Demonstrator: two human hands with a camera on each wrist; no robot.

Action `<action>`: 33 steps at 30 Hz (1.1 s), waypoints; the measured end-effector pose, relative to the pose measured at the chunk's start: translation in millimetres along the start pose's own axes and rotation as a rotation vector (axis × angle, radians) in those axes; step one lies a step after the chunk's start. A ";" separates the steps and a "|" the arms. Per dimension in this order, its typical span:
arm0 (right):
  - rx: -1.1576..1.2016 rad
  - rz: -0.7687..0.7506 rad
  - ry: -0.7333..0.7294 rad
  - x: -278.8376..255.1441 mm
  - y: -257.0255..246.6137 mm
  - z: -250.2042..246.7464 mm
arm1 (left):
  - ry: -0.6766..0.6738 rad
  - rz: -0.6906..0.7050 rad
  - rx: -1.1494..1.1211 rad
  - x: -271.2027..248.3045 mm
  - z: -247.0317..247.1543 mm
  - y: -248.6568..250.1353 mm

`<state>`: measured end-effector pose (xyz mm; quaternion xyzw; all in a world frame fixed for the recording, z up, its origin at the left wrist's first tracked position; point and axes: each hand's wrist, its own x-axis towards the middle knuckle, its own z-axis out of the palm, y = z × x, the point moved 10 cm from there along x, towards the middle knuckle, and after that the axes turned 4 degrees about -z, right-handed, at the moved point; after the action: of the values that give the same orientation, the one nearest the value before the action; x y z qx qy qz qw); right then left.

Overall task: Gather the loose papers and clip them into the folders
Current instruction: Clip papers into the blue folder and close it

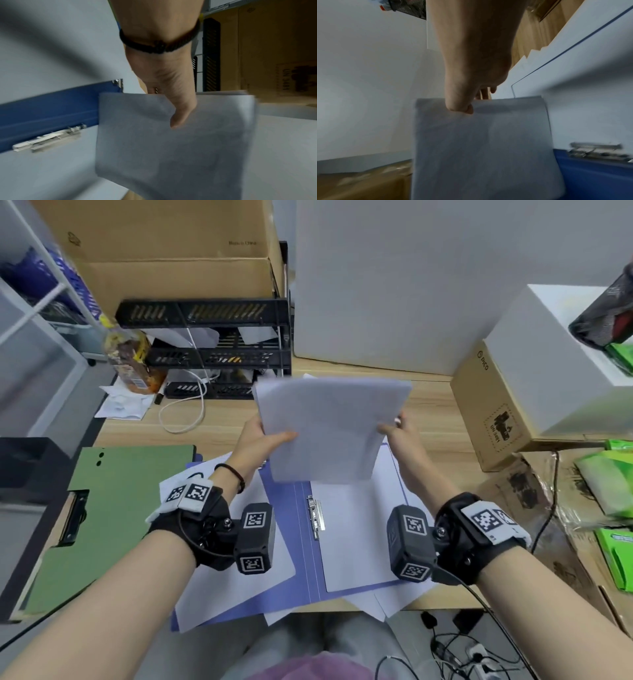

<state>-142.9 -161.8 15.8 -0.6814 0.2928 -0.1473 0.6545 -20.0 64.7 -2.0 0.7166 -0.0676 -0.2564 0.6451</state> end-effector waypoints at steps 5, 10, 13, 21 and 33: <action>-0.167 0.114 -0.131 -13.1 40.9 6.7 | -0.058 -0.078 0.136 -12.1 7.4 -34.6; -0.196 0.035 -0.134 11.2 12.6 7.8 | 0.030 -0.025 0.160 -8.1 -2.2 -5.9; -0.215 0.004 -0.135 22.6 -2.7 19.7 | 0.111 -0.019 0.122 -10.8 -16.1 5.2; -0.239 0.139 -0.470 1.6 49.0 120.4 | 0.390 -0.277 -0.019 -57.0 -101.2 -79.9; -0.525 0.401 -0.632 -44.6 158.3 205.1 | 0.532 -0.648 -0.003 -119.5 -208.4 -193.9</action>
<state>-90.8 34.2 -151.4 -0.7654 0.2324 0.2767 0.5326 -73.4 332.0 -147.0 0.7411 0.3306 -0.2524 0.5271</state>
